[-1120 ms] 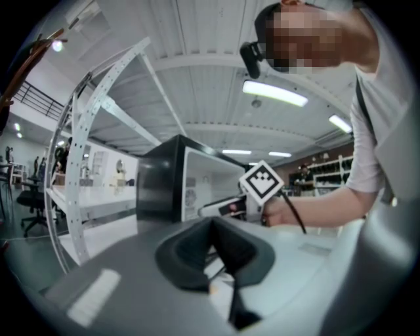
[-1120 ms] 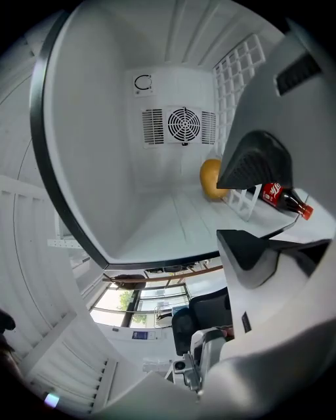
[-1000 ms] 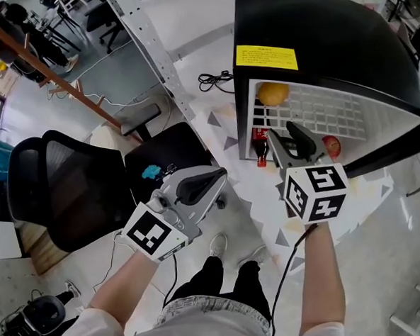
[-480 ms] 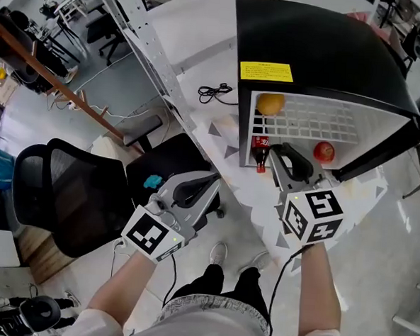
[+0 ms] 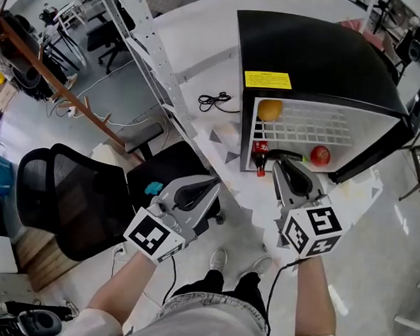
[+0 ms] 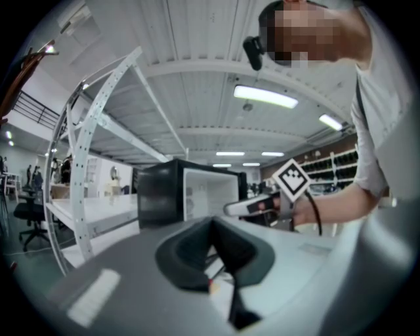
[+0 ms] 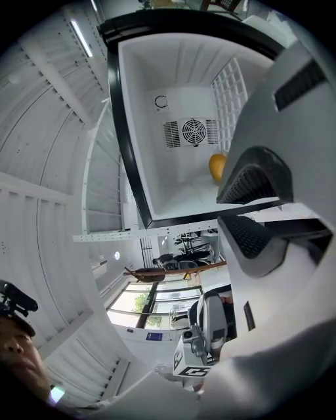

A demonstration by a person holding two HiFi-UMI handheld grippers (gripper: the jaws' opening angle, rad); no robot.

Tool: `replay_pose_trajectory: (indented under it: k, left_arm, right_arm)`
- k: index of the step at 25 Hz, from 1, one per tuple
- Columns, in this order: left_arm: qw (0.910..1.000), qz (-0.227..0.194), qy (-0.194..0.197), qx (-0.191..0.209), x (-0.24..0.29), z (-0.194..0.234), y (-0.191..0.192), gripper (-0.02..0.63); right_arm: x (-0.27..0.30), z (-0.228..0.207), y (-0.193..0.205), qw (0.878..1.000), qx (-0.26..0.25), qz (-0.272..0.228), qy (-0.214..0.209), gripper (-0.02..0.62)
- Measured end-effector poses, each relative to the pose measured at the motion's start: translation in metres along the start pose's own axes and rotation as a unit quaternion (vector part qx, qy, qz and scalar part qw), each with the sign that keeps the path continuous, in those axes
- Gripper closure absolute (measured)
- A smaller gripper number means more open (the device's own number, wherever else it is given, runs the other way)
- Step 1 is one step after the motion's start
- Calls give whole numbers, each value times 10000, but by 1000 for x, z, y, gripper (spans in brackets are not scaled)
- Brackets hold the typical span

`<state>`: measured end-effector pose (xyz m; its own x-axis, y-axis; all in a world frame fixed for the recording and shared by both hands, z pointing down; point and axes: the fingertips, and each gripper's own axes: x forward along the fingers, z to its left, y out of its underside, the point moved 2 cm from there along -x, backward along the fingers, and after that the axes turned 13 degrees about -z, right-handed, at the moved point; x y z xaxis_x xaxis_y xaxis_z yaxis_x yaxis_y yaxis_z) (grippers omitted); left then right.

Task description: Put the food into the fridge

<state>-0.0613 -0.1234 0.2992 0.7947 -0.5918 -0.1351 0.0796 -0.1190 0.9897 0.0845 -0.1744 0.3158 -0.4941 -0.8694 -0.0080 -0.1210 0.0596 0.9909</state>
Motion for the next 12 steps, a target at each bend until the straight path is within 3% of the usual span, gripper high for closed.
replay_pose_trajectory:
  k: [12]
  left_arm:
    - [9999, -73, 132, 59, -12, -3, -10, 600]
  right_arm:
    - [-27, 23, -6, 9999, 17, -126, 89, 568]
